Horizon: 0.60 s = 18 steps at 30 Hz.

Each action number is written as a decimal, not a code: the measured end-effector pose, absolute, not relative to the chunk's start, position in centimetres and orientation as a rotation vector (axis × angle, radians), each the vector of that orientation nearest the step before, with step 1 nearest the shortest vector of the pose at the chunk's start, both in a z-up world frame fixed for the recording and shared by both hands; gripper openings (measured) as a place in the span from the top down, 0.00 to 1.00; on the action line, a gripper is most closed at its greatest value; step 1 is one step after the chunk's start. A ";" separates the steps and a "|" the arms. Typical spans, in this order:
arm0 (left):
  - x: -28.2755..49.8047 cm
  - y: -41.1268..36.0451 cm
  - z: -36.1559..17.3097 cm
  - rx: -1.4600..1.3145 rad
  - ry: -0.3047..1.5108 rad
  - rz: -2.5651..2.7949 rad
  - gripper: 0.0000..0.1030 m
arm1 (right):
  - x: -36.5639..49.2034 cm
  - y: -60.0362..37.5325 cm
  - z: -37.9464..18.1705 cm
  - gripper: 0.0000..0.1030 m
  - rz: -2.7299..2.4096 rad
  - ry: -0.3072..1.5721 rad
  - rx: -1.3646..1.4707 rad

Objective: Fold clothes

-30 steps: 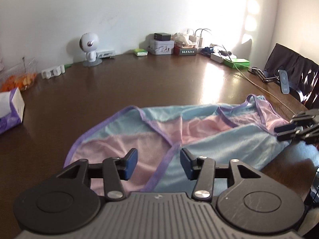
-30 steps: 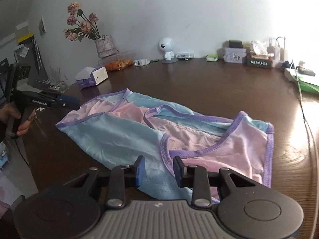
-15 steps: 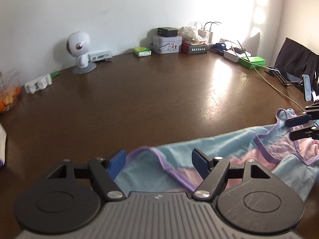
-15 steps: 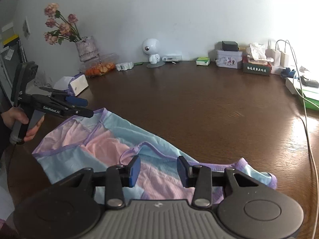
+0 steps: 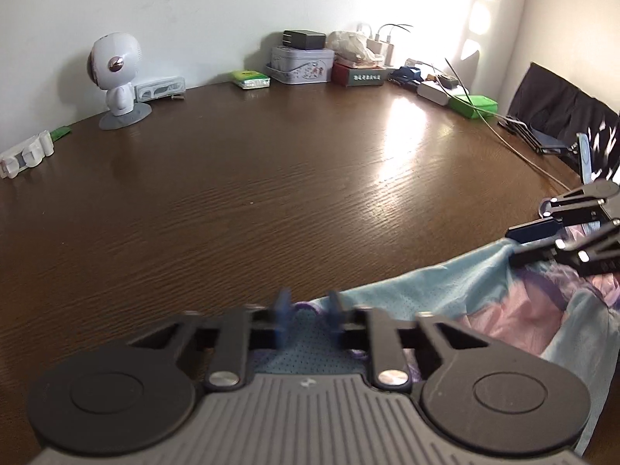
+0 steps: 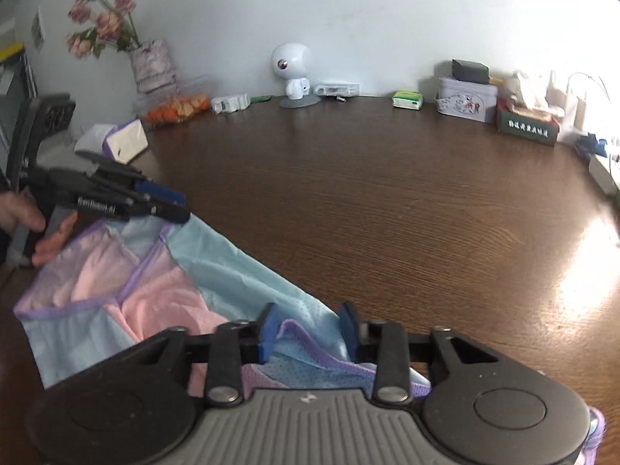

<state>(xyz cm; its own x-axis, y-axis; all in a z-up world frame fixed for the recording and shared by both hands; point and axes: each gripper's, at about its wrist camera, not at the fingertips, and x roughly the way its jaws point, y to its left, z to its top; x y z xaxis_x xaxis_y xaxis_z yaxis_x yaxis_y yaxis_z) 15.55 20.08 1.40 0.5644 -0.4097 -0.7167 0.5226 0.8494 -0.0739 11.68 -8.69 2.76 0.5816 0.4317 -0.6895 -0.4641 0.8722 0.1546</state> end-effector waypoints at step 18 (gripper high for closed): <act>0.0 20.1 3.3 0.120 0.739 -0.443 0.94 | 0.1 -8.9 5.3 0.95 0.732 0.762 -0.245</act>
<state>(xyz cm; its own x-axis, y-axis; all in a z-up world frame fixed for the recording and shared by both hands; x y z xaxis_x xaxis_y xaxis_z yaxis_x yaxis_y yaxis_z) -0.02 20.11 3.30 0.6516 -0.3478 -0.6741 0.4311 0.9010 -0.0482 0.15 -8.93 5.25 0.4940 0.5124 -0.7024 -0.6812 0.7301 0.0535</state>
